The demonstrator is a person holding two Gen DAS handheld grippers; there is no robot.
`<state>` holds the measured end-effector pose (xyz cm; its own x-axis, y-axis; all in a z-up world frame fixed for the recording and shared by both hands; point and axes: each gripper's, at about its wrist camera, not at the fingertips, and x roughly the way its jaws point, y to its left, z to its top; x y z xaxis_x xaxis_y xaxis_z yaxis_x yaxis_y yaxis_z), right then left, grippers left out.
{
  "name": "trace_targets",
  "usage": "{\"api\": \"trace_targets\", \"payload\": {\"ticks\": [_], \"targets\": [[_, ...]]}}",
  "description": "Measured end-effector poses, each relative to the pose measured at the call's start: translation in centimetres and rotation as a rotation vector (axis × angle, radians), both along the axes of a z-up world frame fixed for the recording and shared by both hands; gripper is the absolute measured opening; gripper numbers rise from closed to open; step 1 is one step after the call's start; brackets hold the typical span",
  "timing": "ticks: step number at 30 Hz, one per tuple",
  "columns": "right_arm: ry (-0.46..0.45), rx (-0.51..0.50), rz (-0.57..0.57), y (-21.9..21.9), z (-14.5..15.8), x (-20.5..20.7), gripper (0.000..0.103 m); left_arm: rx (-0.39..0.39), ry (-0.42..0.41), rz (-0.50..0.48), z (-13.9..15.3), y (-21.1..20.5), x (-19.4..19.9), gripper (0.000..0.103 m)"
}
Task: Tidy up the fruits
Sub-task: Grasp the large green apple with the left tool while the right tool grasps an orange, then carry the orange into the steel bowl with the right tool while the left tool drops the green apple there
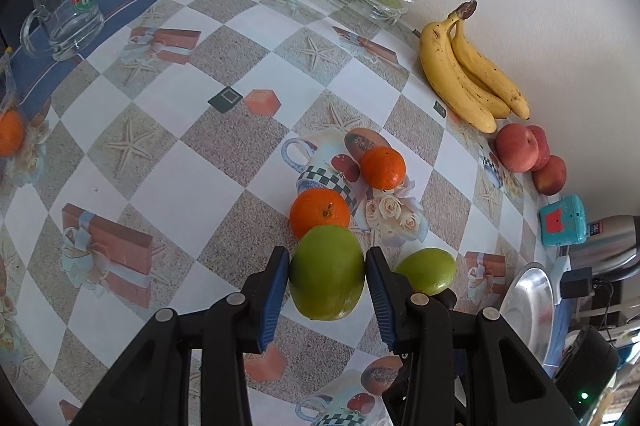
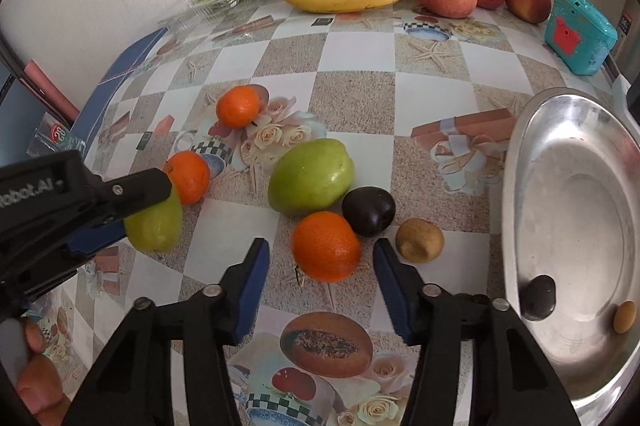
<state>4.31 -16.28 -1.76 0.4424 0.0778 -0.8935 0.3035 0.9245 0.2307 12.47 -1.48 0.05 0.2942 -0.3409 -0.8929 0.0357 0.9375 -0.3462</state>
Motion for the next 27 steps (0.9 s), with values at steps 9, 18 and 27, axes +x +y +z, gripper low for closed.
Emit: {"api": "trace_targets", "payload": {"ticks": [9,18,27], "targets": [[-0.007,0.016,-0.011,-0.4,-0.1,-0.1,0.037,0.003,-0.008,0.022,0.5,0.3,0.0,0.042],[-0.074,0.043,-0.015,-0.5,2.8,-0.8,0.037,-0.002,-0.06,0.032,2.5,0.5,-0.2,0.042],[-0.121,0.03,-0.046,-1.6,5.1,-1.8,0.037,-0.006,-0.08,0.022,3.5,-0.4,-0.8,0.042]]}}
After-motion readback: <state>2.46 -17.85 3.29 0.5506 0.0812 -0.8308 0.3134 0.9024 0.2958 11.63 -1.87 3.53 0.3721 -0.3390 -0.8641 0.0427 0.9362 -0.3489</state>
